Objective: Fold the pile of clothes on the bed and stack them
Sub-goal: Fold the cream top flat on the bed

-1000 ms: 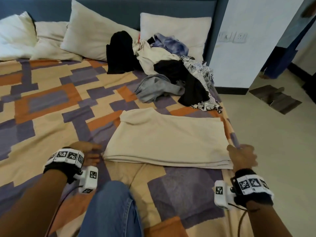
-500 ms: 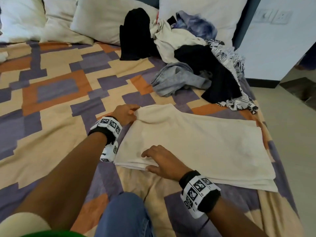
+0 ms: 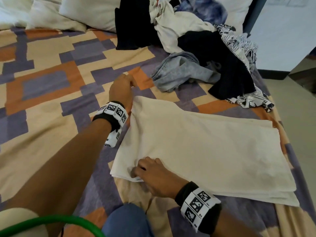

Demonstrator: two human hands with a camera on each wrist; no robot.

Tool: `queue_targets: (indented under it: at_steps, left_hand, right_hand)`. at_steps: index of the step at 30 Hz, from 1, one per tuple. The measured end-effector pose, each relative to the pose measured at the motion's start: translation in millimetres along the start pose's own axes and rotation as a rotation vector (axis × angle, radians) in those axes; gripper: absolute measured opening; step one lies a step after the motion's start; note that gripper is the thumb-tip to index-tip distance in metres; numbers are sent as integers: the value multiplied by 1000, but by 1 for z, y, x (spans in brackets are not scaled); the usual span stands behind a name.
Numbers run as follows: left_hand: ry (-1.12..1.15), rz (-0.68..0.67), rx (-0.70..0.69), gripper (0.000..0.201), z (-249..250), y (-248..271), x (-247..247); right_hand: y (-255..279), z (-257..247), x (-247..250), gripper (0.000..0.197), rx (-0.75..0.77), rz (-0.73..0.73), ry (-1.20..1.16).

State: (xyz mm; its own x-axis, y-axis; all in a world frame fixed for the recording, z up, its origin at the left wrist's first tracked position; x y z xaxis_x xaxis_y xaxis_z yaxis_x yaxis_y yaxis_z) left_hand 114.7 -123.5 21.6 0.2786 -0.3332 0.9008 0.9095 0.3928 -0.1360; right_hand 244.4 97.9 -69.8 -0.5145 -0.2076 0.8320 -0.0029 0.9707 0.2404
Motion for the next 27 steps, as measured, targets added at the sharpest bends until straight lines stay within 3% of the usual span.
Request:
queue_targets:
  at_steps: [3,5,8,10,11,14,16,18,21,23,27]
  left_hand:
    - [215,16,106,20,1,14,-2]
    - [199,-53,133,18,0,31,-8]
    - [78,-301,254,17,-6,65,-28]
    - [258,-506,351,27,-13,88,-49]
    - [406,-533,407,28,-18,94,-56]
    - [825,-371,584,19,-34,101,-57]
    - [971,-289,664,5,-39,104,-56]
    - [972,-222,650,15,-46,98,-56]
    - [802,-293,450,16,-45,87,-59]
    - [749,-369,318,25,-33,86,-55]
    - [681,-430,320,29,-31,88,-54]
  right_hand:
    - [13,5,15,48,76,-17,-292]
    - [27,18,40,41,42,94,-463]
    - [42,46,80,29,-137,343,-427]
    - [47,67,97,33,-292,408,-403]
    - [48,78,101,39,-360,383,-391]
    - [61,119,88,62,-574,112,-301]
    - [81,147,75,66,-669,-40,-200]
    - [99,166,74,65,-749,-79,-145]
    - [105,167,79,69,-875,-73,-160]
    - [95,154,81,78,-854,-90,-205]
    - [69,122,84,87,-700,-140,-200]
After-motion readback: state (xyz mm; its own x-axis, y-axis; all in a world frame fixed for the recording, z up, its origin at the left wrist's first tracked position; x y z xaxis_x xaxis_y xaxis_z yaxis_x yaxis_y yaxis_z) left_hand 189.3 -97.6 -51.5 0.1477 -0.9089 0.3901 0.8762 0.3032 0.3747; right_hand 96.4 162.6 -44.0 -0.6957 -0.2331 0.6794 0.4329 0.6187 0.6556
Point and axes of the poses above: each hand's wrist, its own y-axis away from the middle knuckle, its own x-axis out of the back of the hand, z = x × y, the point moved 6 cm from there along -y, towards the middle knuckle, and after that the axes turned 12 degrees about -z, right-handed, at the moved point
